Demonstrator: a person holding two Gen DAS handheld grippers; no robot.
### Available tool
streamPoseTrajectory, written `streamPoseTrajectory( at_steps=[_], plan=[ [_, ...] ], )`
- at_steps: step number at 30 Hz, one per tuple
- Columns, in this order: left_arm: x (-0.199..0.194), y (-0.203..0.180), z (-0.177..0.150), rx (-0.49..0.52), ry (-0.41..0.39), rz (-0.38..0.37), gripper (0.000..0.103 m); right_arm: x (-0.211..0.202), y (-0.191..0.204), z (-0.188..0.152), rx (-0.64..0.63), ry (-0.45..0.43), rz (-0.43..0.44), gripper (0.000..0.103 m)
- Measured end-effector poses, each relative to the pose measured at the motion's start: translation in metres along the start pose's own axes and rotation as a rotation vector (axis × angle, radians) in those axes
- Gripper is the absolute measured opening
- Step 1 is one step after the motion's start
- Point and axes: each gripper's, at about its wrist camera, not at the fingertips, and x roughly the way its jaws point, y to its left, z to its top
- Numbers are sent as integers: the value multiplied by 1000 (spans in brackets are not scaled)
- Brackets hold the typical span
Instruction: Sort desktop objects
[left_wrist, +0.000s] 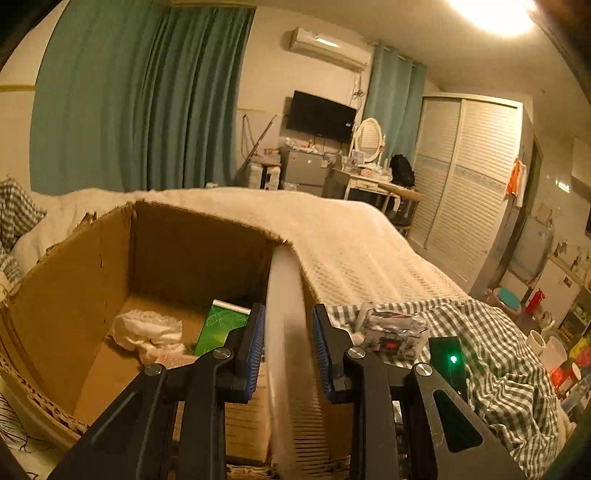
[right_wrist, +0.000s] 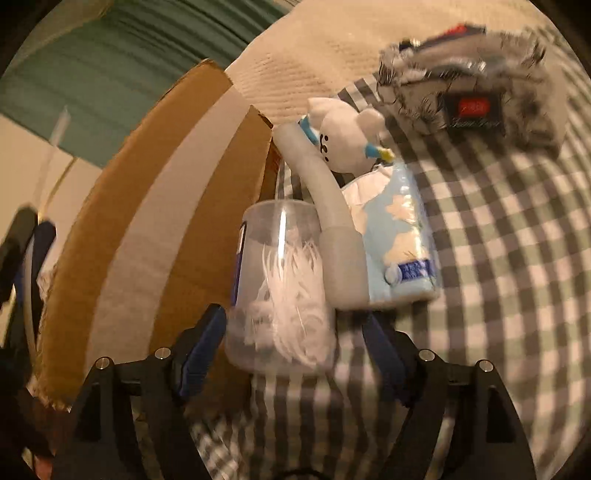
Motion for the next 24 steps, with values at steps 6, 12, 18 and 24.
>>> streamPoseTrajectory(
  at_steps=[6, 12, 18, 24],
  plan=[
    [-2, 0, 2, -14, 15, -16, 23, 5, -5, 1, 27, 42, 58, 61],
    [-11, 4, 5, -32, 22, -5, 24, -41, 7, -11, -5, 18, 52, 61],
    [-22, 16, 9, -62, 9, 73, 42, -109, 58, 2, -130, -131, 20, 61],
    [-34, 34, 15, -130, 17, 43, 58, -113, 150, 28, -340, -193, 46, 61]
  ],
)
